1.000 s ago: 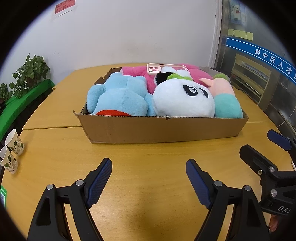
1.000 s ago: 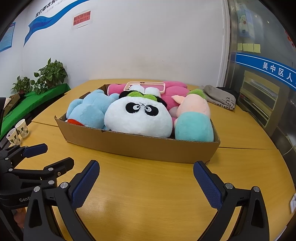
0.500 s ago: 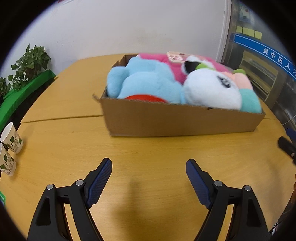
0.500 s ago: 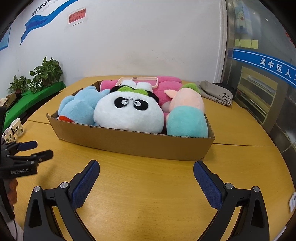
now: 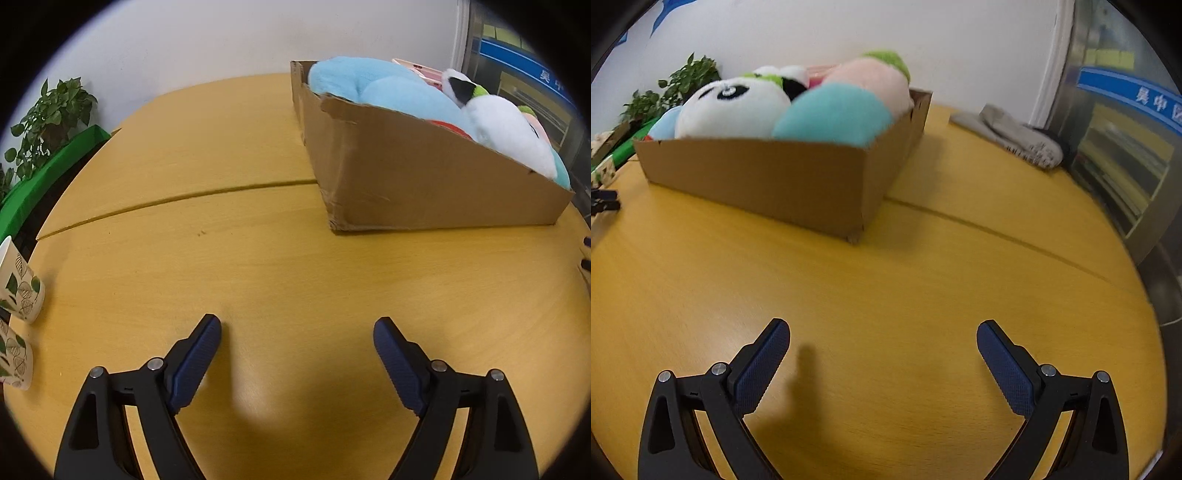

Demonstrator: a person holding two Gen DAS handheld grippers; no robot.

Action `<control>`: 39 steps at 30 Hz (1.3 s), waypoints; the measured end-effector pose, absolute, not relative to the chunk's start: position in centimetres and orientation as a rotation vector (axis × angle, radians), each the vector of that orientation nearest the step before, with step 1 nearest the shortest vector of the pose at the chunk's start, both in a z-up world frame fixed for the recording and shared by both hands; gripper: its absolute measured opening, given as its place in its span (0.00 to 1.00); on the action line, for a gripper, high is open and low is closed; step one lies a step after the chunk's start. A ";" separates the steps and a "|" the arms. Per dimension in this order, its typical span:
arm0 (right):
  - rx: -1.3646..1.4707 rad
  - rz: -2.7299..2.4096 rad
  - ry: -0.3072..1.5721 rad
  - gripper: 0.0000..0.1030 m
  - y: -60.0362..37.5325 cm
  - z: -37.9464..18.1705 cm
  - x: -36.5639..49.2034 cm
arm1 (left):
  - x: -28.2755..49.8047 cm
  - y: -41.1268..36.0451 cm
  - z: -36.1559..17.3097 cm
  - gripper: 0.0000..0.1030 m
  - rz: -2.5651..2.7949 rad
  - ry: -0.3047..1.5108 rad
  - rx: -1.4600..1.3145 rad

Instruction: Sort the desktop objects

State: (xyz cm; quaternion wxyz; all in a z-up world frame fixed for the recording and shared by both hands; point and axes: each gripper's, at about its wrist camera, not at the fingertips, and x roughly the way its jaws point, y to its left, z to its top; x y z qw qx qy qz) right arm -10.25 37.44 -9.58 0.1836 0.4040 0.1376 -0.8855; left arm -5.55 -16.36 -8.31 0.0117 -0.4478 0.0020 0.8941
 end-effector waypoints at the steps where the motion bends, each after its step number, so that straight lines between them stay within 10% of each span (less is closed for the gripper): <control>1: 1.157 -2.448 0.360 1.00 38.0 -9.9 -10.6 | -6.0 -16.6 -8.4 0.94 2.783 0.009 -1.408; 39: 1.019 -2.040 0.526 1.00 42.6 -10.5 -15.5 | -10.2 -20.5 -8.7 1.00 2.639 0.123 -1.354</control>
